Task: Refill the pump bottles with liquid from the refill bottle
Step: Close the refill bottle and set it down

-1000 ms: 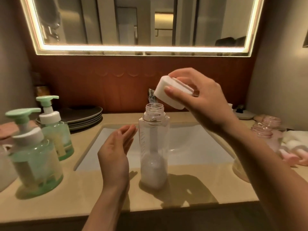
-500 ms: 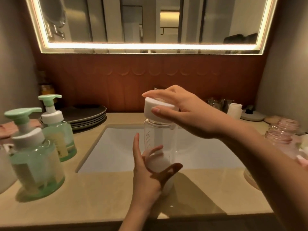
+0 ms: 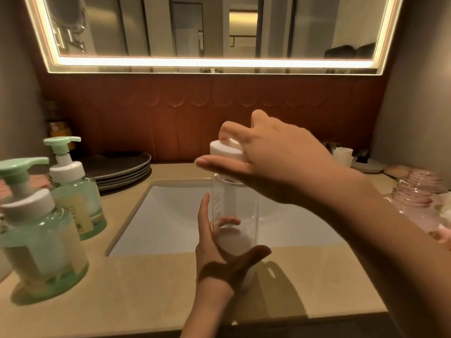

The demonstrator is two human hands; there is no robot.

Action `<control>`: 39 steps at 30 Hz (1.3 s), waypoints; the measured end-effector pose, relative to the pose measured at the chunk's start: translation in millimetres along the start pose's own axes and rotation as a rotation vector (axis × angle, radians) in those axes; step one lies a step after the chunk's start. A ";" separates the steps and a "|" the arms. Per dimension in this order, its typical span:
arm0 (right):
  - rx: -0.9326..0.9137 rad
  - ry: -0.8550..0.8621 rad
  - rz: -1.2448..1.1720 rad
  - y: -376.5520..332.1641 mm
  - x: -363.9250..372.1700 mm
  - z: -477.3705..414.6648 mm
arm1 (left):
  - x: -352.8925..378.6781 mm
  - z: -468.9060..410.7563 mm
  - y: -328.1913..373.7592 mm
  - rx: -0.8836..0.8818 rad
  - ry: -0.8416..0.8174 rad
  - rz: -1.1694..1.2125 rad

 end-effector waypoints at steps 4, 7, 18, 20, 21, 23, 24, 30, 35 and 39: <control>0.000 -0.274 -0.342 8.1 -4.7 0.8 | -1.6 -1.0 1.2 0.028 -0.014 -0.014; -0.065 -0.362 -0.440 12.0 -5.6 -0.4 | 0.2 1.8 3.7 0.029 -0.032 0.018; -0.155 -0.263 -0.524 11.4 -11.5 -8.1 | -1.6 3.5 3.2 0.074 -0.039 -0.001; -0.182 -0.256 -0.504 9.8 -12.6 -8.0 | -1.9 2.7 1.8 0.083 -0.038 -0.009; -0.175 -0.262 -0.514 10.3 -12.5 -8.1 | -2.3 2.8 1.8 0.089 -0.037 -0.007; -0.143 -0.248 -0.528 13.8 -10.9 -9.2 | -2.3 3.6 2.1 0.087 -0.037 0.003; -0.125 -0.225 -0.526 15.6 -9.2 -9.5 | -2.3 4.2 2.2 0.082 -0.036 0.008; -0.030 -0.045 -0.231 10.7 5.8 -9.3 | -1.9 0.9 -1.8 0.059 -0.028 0.011; -0.018 0.280 0.063 7.4 -7.3 -1.2 | -2.2 0.5 -2.1 0.058 -0.026 0.011; 0.027 0.436 -0.170 31.7 -18.5 0.8 | -2.3 2.8 1.6 0.051 -0.040 0.008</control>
Point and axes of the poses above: each hand's wrist, its own z-axis away from the middle knuckle, its own x-axis out of the palm, y = z × x, the point moved 5 cm from there along -z, towards the middle knuckle, and after that the axes turned 7 degrees about -z, right-handed, at the moved point
